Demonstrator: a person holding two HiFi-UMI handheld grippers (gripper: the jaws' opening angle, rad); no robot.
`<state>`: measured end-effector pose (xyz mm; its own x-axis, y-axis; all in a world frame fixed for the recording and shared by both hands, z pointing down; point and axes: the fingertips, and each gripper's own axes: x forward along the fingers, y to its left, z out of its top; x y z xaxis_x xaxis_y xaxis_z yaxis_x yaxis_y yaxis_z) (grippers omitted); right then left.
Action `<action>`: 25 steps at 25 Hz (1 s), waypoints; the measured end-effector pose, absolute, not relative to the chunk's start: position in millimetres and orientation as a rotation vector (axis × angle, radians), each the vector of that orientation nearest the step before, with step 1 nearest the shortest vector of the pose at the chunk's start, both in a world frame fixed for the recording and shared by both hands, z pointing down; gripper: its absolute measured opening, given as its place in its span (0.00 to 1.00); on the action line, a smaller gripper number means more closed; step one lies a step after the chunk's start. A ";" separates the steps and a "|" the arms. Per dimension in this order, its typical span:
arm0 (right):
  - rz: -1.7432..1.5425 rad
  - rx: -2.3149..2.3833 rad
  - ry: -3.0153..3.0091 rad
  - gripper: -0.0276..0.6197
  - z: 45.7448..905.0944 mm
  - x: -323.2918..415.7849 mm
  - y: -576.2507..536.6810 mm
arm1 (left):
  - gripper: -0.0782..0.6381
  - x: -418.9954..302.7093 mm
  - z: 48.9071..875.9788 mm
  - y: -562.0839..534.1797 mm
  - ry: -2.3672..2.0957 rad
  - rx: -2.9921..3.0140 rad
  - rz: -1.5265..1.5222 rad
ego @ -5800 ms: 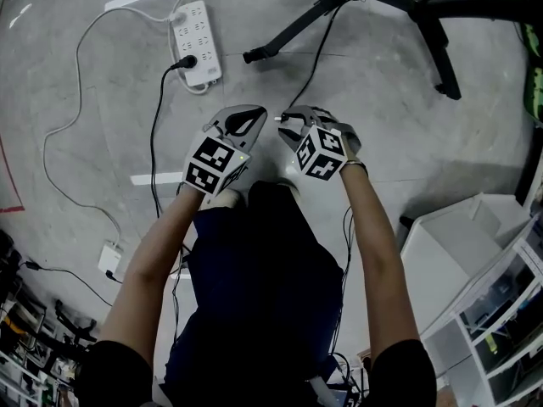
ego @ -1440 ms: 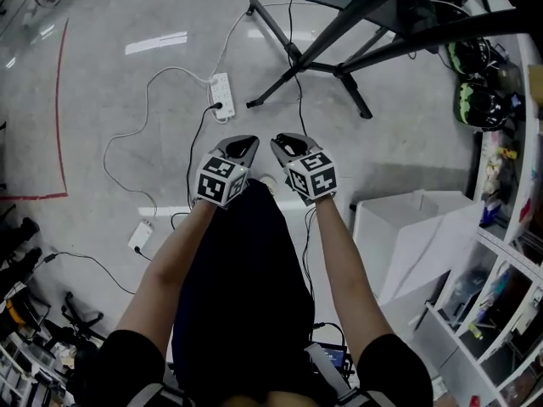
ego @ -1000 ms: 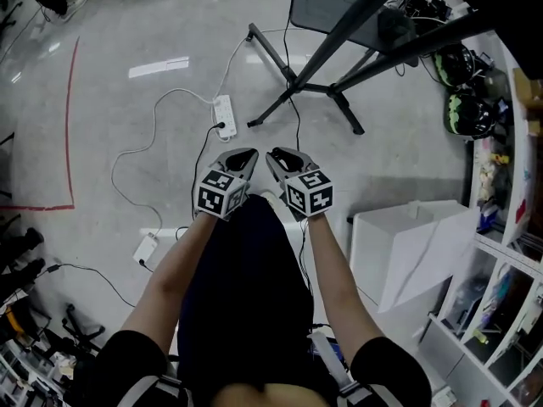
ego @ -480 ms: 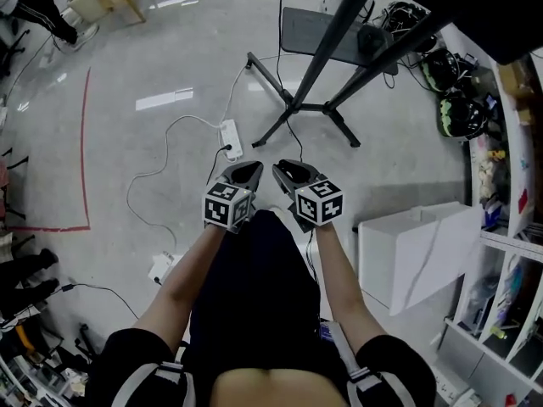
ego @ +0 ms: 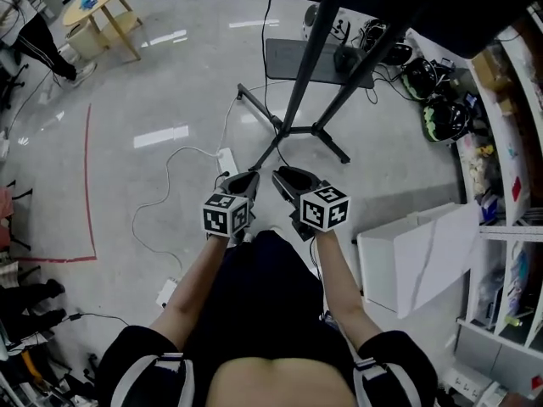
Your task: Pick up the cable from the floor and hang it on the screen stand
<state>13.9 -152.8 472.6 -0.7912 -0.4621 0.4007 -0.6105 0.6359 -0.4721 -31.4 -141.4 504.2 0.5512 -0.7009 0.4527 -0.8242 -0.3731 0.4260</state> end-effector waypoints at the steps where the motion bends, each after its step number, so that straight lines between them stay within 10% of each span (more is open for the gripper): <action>1: 0.874 0.880 -2.625 0.21 464.5 14.3 -153.0 | 0.12 -29.2 498.9 -141.4 -1.217 2.182 0.265; 25: 0.724 0.866 -2.806 0.21 373.0 43.7 -155.9 | 0.12 29.6 440.2 -150.6 -1.138 2.390 0.274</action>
<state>43.7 -155.9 373.0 -0.8296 -0.5017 0.2452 -0.5577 0.7221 -0.4094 29.6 -150.6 440.2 0.6350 -0.6770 0.3721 -0.7721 -0.5420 0.3316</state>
